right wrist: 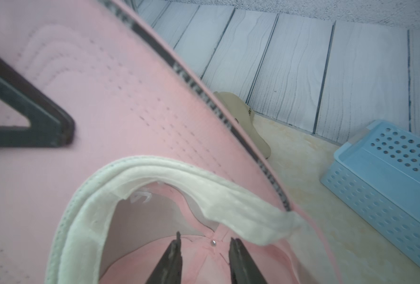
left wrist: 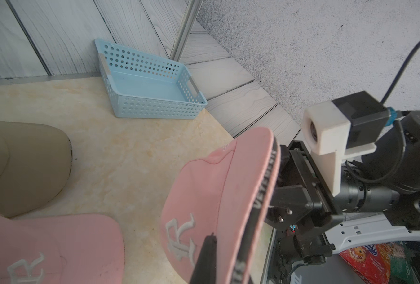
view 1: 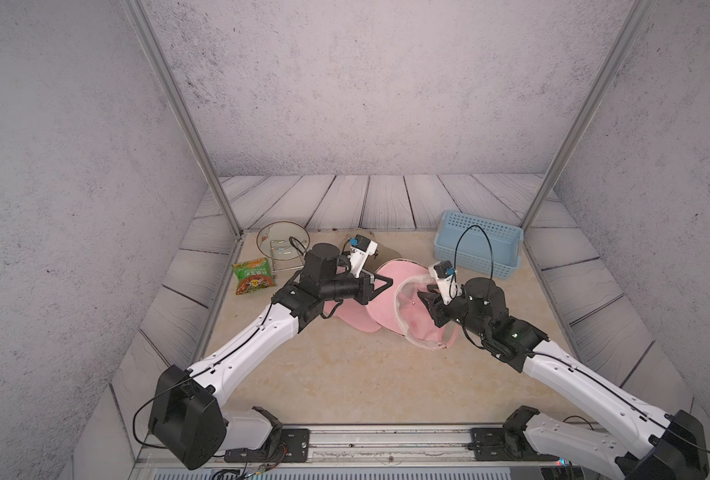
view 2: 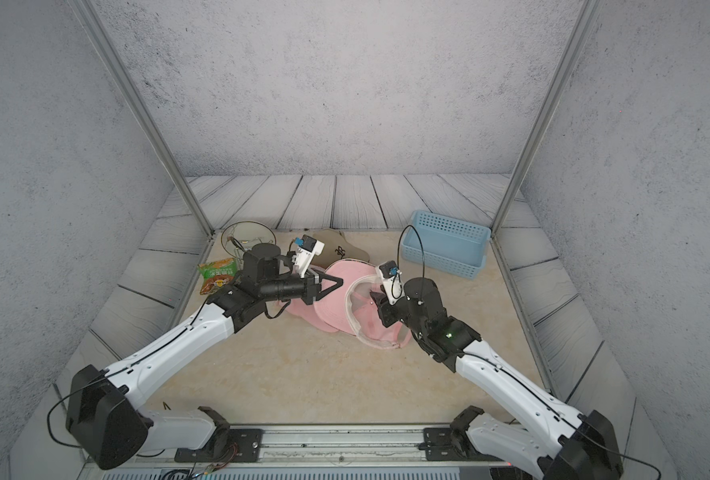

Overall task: Turn the baseball cap inside out
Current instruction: Turn over the baseball cap.

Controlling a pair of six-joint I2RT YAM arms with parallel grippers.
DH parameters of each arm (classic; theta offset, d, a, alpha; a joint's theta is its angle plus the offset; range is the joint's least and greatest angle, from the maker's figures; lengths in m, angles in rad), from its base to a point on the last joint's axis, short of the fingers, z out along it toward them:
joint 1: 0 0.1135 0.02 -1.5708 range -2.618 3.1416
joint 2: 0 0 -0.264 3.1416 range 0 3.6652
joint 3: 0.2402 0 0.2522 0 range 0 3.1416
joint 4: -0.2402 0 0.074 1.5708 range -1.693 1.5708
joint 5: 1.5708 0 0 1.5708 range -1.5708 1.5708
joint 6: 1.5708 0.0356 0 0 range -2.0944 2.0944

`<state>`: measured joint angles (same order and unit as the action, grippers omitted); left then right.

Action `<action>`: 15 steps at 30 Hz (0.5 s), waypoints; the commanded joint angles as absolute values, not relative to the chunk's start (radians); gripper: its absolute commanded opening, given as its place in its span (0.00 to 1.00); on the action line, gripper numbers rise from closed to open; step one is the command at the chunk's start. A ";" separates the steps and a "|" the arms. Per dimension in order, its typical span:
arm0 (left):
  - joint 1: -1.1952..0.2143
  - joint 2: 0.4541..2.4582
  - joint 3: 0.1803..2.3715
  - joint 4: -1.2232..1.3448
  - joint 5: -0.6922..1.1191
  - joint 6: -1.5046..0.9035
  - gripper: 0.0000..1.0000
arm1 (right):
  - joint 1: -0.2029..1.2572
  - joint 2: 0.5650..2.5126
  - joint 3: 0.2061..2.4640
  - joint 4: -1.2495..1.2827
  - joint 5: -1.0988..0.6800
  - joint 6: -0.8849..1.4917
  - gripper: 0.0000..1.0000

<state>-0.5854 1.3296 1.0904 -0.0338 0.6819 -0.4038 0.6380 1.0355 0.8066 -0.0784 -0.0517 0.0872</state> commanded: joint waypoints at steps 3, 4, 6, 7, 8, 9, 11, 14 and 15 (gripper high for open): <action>-0.588 1.325 1.128 0.015 0.748 -0.408 0.00 | 0.637 1.044 0.822 -0.037 -0.069 0.130 0.38; -0.588 1.325 1.127 0.019 0.753 -0.416 0.00 | 0.637 1.052 0.822 -0.038 -0.028 0.133 0.38; -0.588 1.324 1.129 0.026 0.771 -0.444 0.00 | 0.637 1.069 0.819 -0.040 0.079 0.151 0.37; -0.588 1.323 1.131 0.026 0.779 -0.453 0.00 | 0.637 1.076 0.817 -0.037 0.128 0.160 0.36; -0.588 1.322 1.133 0.026 0.785 -0.463 0.00 | 0.637 1.081 0.816 -0.042 0.171 0.165 0.36; -0.588 1.321 1.136 0.027 0.790 -0.472 0.00 | 0.637 1.089 0.816 -0.051 0.216 0.170 0.35; -0.588 1.318 1.139 0.027 0.796 -0.486 0.00 | 0.637 1.100 0.816 -0.076 0.312 0.195 0.35; -0.588 1.312 1.140 0.026 0.798 -0.500 0.00 | 0.637 1.104 0.811 -0.109 0.420 0.222 0.34; -0.588 1.310 1.141 0.026 0.797 -0.501 0.00 | 0.637 1.103 0.808 -0.116 0.446 0.230 0.34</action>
